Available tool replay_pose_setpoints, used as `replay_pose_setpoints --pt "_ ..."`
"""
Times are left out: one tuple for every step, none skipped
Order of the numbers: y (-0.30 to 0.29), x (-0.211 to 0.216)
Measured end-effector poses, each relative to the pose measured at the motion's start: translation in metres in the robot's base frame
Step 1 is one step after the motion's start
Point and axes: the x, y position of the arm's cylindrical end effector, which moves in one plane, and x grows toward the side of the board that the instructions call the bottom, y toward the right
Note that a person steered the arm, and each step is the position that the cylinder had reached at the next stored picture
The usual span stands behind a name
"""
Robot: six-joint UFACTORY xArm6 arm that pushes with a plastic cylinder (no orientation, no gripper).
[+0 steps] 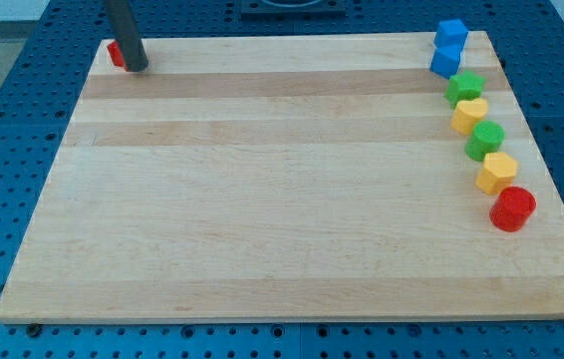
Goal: Push the hexagon parallel to the green circle
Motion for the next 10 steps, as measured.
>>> replay_pose_setpoints --pt "0.0 -0.005" --pt "0.0 -0.009" --pt "0.021 0.036" --pt "0.081 0.117" --pt "0.133 0.164" --pt "0.133 0.164" --pt "0.136 0.169" --pt "0.149 0.186" --pt "0.177 0.224" --pt "0.236 0.275"
